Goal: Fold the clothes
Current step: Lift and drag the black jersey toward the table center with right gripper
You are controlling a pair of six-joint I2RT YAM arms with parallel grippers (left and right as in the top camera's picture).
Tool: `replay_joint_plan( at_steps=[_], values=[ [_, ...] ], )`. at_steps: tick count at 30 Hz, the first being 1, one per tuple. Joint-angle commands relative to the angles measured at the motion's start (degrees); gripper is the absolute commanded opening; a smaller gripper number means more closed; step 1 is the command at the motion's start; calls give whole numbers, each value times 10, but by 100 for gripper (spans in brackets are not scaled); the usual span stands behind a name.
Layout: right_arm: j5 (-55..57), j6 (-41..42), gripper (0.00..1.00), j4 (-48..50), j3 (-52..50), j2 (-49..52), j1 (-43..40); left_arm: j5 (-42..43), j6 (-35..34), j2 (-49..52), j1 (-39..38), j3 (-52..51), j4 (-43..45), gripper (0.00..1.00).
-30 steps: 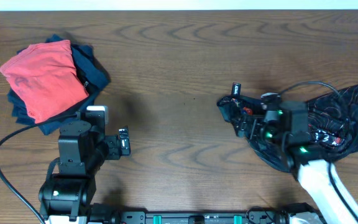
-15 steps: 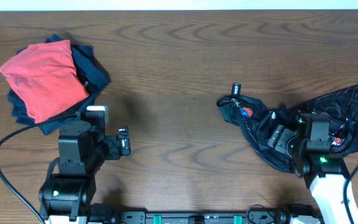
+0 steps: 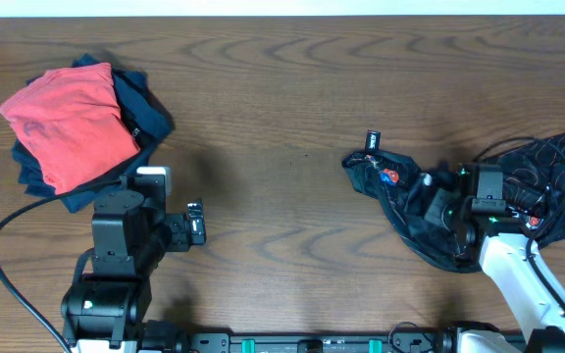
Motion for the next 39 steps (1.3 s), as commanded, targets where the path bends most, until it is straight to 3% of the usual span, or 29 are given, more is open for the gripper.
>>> replay_joint_plan(
  at_steps=[1, 7, 10, 11, 13, 15, 16, 17, 21, 27, 31, 39],
  values=[
    [-131, -37, 1, 49, 31, -26, -5, 5, -1, -2, 3, 13, 3, 98],
    [-78, -32, 1, 295, 123, -15, -5, 6, -1, -2, 3, 13, 10, 98],
    [3, 2, 1, 319, 195, 47, -7, 6, -1, -2, 3, 13, 13, 98],
    [7, 1, 6, 313, 222, 72, -7, 6, -1, -2, 3, 13, 13, 98],
    [9, 1, 50, 282, 283, 131, -12, 6, -1, -2, 3, 13, 14, 98],
    [9, 2, 69, 234, 339, 181, -21, 6, -1, -2, 3, 13, 16, 98],
    [9, 5, 88, 205, 364, 200, -27, 6, -1, -2, 3, 13, 16, 98],
    [9, 6, 99, 167, 392, 217, -35, 6, -1, -2, 3, 13, 17, 98],
    [9, 6, 99, 33, 468, 240, -70, 6, -1, -2, 3, 13, 17, 98],
    [9, 2, 99, -200, 499, 176, -99, 6, -2, -2, 3, 13, 26, 98],
    [9, -31, 99, -343, 499, 138, -99, 10, -65, -1, 3, 13, 47, 98],
    [61, -57, 99, -497, 498, 132, -100, 129, -101, 57, 1, 13, 96, 98]
  ],
)
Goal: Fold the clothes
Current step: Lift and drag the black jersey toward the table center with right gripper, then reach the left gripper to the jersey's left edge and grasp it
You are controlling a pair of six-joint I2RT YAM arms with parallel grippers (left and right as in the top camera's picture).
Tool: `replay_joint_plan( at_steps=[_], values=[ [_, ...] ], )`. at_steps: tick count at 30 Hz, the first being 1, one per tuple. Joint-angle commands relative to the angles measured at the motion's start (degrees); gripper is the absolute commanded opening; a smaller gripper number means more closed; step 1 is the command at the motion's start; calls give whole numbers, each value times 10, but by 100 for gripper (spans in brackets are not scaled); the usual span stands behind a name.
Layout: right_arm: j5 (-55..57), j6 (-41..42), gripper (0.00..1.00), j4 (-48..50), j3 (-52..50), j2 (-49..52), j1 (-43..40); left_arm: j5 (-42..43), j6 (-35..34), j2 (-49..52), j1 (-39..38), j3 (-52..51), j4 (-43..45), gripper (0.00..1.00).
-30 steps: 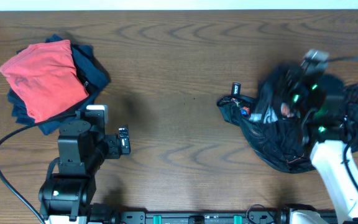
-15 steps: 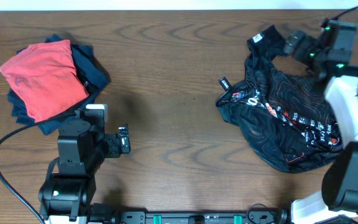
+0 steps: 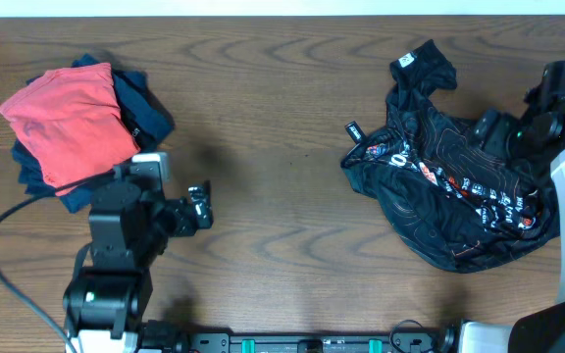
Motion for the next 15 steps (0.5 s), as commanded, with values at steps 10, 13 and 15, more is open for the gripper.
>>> replay_joint_plan(
  at_steps=[10, 13, 15],
  values=[
    [82, 6, 99, -52, 5, 1, -26, 124, -53, 249, -117, 12, 154, 98],
    [82, 6, 99, -57, 5, 1, -30, 123, -69, 317, -169, 12, 226, 98],
    [82, 6, 99, -63, 5, 1, -30, 123, -81, 361, -196, 12, 281, 98]
  ],
)
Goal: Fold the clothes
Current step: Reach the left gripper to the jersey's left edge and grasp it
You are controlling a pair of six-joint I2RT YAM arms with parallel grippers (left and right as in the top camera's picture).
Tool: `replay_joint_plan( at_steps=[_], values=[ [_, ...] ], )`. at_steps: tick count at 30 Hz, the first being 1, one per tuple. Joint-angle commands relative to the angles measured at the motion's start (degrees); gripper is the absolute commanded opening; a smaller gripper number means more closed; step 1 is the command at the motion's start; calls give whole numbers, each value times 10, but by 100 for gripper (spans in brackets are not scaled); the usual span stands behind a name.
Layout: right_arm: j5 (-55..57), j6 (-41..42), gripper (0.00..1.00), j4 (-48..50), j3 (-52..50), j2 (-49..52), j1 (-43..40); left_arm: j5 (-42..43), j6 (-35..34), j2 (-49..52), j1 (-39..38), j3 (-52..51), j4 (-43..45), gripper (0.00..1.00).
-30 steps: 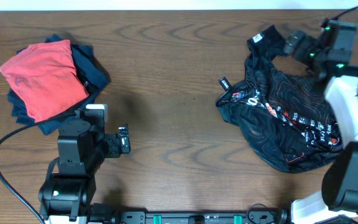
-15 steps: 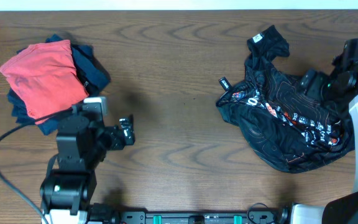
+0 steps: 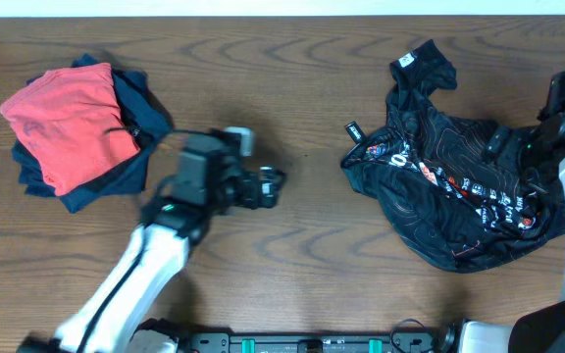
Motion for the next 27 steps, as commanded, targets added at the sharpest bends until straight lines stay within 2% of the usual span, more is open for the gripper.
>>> replay_joint_plan(
  at_steps=[1, 8, 16, 21, 27],
  values=[
    [10, 9, 99, -7, 5, 0, -3, 11, -30, 68, -43, 10, 62, 98],
    [10, 8, 99, -15, 5, 0, -4, 12, -80, 202, -108, 10, 237, 98],
    [10, 8, 99, -16, 5, 0, -3, -21, -142, 288, -162, 10, 381, 99],
    [10, 8, 99, -21, 5, 0, -3, -56, -169, 320, -187, 12, 428, 99],
    [10, 8, 99, -22, 5, 0, -3, -56, -169, 363, -205, 44, 429, 98]
  ],
)
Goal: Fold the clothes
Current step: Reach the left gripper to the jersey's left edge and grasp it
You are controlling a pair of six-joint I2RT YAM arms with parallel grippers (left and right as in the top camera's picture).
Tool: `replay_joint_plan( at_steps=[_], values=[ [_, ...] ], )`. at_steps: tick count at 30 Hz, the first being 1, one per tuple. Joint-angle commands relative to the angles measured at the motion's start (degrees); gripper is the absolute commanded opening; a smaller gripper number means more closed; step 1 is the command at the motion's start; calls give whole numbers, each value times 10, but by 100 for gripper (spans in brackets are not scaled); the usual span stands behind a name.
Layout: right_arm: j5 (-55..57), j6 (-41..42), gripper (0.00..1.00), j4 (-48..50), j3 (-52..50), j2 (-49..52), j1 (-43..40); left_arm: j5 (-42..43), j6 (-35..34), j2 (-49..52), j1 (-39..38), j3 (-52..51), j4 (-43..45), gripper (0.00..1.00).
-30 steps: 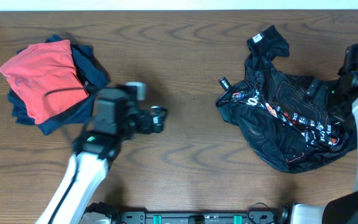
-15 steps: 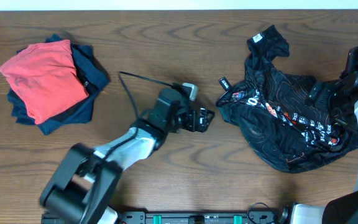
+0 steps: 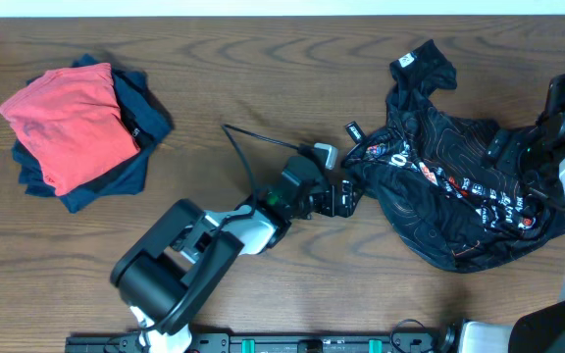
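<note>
A black patterned garment (image 3: 449,196) lies crumpled on the right half of the table, with a sleeve (image 3: 423,67) sticking out toward the far side. My left gripper (image 3: 351,196) reaches across to the garment's left edge, and its fingers look spread, open. My right gripper (image 3: 501,144) sits low over the garment's right part; it is dark against dark cloth, so its jaws cannot be made out. A folded stack with a red piece (image 3: 72,123) on top of navy ones (image 3: 140,118) rests at the far left.
The wooden table (image 3: 263,78) runs under everything. The left arm's cable (image 3: 253,147) loops over the table's middle. The right arm's white body stands at the right edge beside the garment.
My left arm has stretched further right, from the table's middle to the black garment's left edge. The right arm, the garment and the stack have kept their places.
First the black garment lay bunched at the right front with my right gripper on it, and the left arm was folded near the stack. Then the garment lay spread toward the far side, the right gripper at its right. The left arm has since crossed to it.
</note>
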Motion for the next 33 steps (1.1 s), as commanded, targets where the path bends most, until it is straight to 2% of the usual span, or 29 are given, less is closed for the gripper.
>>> replay_joint_plan(
  at_steps=[1, 3, 5, 10, 15, 19, 21, 22, 26, 30, 33],
  values=[
    [10, 8, 99, -1, 5, 0, -3, -13, -12, 28, -7, 35, 0, 97],
    [10, 8, 99, -2, 5, 0, -3, -13, -20, 39, -10, 49, 1, 90],
    [10, 8, 99, -2, 5, 0, -3, -13, -31, 51, -13, 64, 0, 77],
    [10, 8, 99, -5, 5, 0, -3, -13, -37, 63, -24, 85, 1, 56],
    [10, 8, 99, -5, 5, 0, -3, -13, -37, 63, -22, 86, 0, 22],
    [10, 8, 99, -6, 5, 0, -3, -13, -37, 62, -19, 86, -22, 19],
    [10, 7, 99, -7, 5, 0, -3, -13, -34, 56, -9, 86, -56, 8],
    [10, 6, 99, -7, 5, 0, -3, -13, -32, 52, -2, 86, -75, 6],
    [10, 5, 99, -7, 5, 0, -3, -13, -2, 14, 37, 86, -156, 6],
    [10, 1, 99, -13, 5, 0, -3, -14, 57, -54, 84, 86, -219, 6],
    [10, -2, 99, -17, 5, 0, -3, -33, 76, -113, 121, 86, -265, 5]
  ],
)
